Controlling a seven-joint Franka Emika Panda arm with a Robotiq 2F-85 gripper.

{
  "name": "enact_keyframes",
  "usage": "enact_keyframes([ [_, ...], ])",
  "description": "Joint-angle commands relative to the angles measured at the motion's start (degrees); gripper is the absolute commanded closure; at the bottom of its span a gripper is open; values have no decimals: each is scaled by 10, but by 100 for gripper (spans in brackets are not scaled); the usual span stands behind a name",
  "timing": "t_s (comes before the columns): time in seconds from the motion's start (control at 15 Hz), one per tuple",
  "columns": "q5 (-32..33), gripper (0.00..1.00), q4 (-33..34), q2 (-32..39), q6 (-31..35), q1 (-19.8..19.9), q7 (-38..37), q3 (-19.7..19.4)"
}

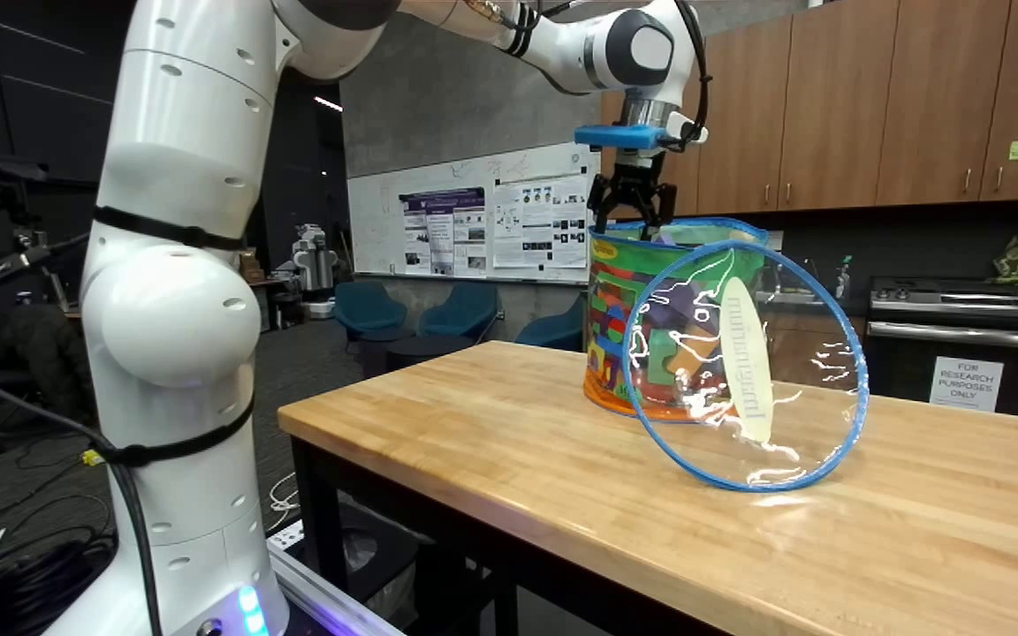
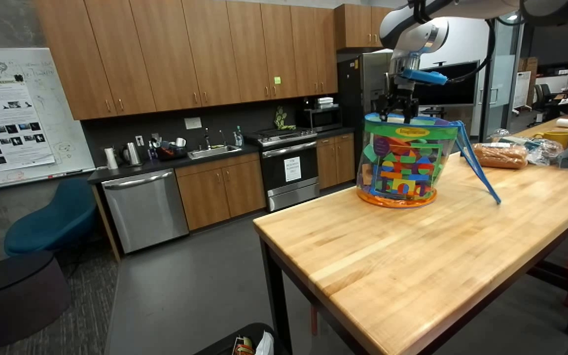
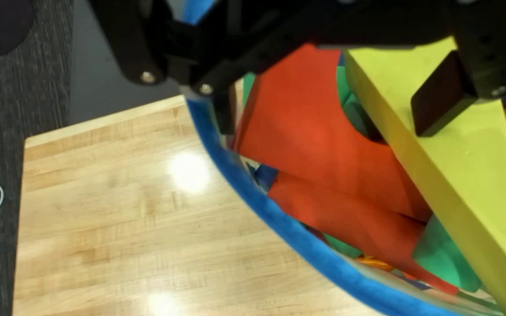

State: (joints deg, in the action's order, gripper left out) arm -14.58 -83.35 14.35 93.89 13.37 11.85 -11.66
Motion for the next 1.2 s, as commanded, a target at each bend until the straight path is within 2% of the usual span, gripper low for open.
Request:
enact_keyframes([
  [0.0,-45,0,29,17,-17,21,1,12],
  [0.53,-58,0,13,33,27,17,-2,21],
  [0.6,-57,25,13,35,31,17,-3,23],
  [0.73,-55,32,14,37,38,19,-1,24],
  [1.0,-53,65,21,36,27,26,-4,22],
  [1.07,-55,70,22,32,22,28,-4,21],
  [1.13,-55,71,25,28,20,30,-4,21],
])
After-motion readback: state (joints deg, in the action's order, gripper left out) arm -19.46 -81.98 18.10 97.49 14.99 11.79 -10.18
